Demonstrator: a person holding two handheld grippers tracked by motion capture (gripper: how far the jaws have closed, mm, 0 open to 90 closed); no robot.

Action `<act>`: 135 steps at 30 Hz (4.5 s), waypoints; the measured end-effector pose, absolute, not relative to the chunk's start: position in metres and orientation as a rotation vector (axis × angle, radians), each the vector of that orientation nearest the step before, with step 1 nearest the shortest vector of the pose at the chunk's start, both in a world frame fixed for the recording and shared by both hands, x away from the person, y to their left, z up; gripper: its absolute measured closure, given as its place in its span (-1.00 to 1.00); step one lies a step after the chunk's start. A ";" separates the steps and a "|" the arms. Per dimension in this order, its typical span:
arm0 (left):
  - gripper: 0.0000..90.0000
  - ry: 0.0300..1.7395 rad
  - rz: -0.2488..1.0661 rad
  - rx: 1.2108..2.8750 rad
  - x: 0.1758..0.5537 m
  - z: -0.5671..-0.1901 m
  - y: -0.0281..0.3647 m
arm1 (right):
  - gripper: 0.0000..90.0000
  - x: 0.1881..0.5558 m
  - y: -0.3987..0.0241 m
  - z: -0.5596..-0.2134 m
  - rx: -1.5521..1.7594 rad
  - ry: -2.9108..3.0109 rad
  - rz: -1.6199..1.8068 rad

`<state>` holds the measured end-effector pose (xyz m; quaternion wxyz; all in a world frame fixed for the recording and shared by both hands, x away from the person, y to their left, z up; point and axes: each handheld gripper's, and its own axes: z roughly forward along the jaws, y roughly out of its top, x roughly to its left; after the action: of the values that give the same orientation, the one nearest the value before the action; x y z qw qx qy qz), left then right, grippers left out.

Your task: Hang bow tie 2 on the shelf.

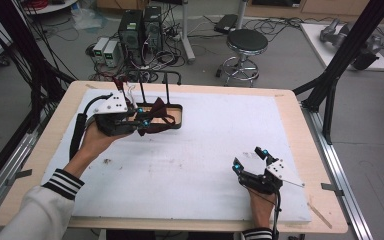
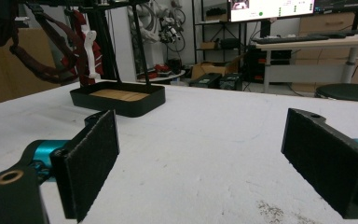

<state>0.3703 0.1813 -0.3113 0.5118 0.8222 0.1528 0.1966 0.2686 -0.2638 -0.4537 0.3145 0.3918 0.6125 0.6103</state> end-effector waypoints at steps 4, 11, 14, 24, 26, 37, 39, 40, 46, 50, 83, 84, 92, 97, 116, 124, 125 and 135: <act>0.68 0.390 0.497 1.963 0.373 -0.307 0.183 | -0.77 0.269 -0.264 -0.454 1.027 1.616 1.604; 0.68 0.426 0.524 1.924 0.381 -0.302 0.185 | -0.77 0.269 -0.264 -0.454 1.033 1.615 1.606; 0.68 0.443 0.532 1.913 0.384 -0.300 0.186 | -0.77 0.269 -0.264 -0.454 1.032 1.616 1.604; 0.68 0.501 0.574 1.875 0.393 -0.299 0.189 | -0.77 0.269 -0.264 -0.454 1.035 1.616 1.607; 0.68 0.512 0.583 1.865 0.395 -0.298 0.190 | -0.77 0.269 -0.264 -0.454 1.036 1.616 1.607; 0.68 0.561 0.624 1.827 0.404 -0.295 0.200 | -0.77 0.269 -0.263 -0.454 1.037 1.618 1.601; 0.68 0.568 0.633 1.823 0.405 -0.295 0.200 | -0.77 0.269 -0.263 -0.454 1.037 1.620 1.601; 0.68 0.568 0.633 1.823 0.405 -0.295 0.200 | -0.77 0.269 -0.263 -0.454 1.037 1.620 1.601; 0.68 0.607 0.649 1.791 0.409 -0.297 0.197 | -0.77 0.269 -0.263 -0.454 1.029 1.618 1.600; 0.68 0.642 0.651 1.757 0.413 -0.299 0.194 | -0.77 0.269 -0.263 -0.454 1.036 1.620 1.600; 0.68 0.718 0.746 1.767 0.447 -0.282 0.183 | -0.77 0.269 -0.264 -0.453 1.044 1.620 1.609; 0.68 0.719 0.731 1.764 0.449 -0.280 0.182 | -0.77 0.269 -0.264 -0.453 1.048 1.619 1.609; 0.68 0.711 0.685 1.756 0.457 -0.278 0.177 | -0.77 0.270 -0.265 -0.454 1.044 1.617 1.611; 0.68 0.717 0.654 1.750 0.467 -0.279 0.179 | -0.77 0.270 -0.265 -0.454 1.046 1.617 1.612; 0.68 0.718 0.622 1.728 0.486 -0.283 0.179 | -0.77 0.270 -0.265 -0.454 1.046 1.615 1.612; 0.68 0.735 0.615 1.722 0.494 -0.286 0.181 | -0.77 0.270 -0.265 -0.454 1.049 1.615 1.614; 0.68 0.732 0.619 1.721 0.495 -0.286 0.180 | -0.77 0.270 -0.264 -0.454 1.047 1.614 1.610; 0.68 0.680 0.575 1.683 0.496 -0.284 0.185 | -0.77 0.269 -0.264 -0.454 1.052 1.616 1.609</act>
<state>0.4957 0.1852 -0.2841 0.5800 0.7201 0.2907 0.2460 0.2694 -0.2640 -0.4535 0.3098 0.3982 0.6118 0.6093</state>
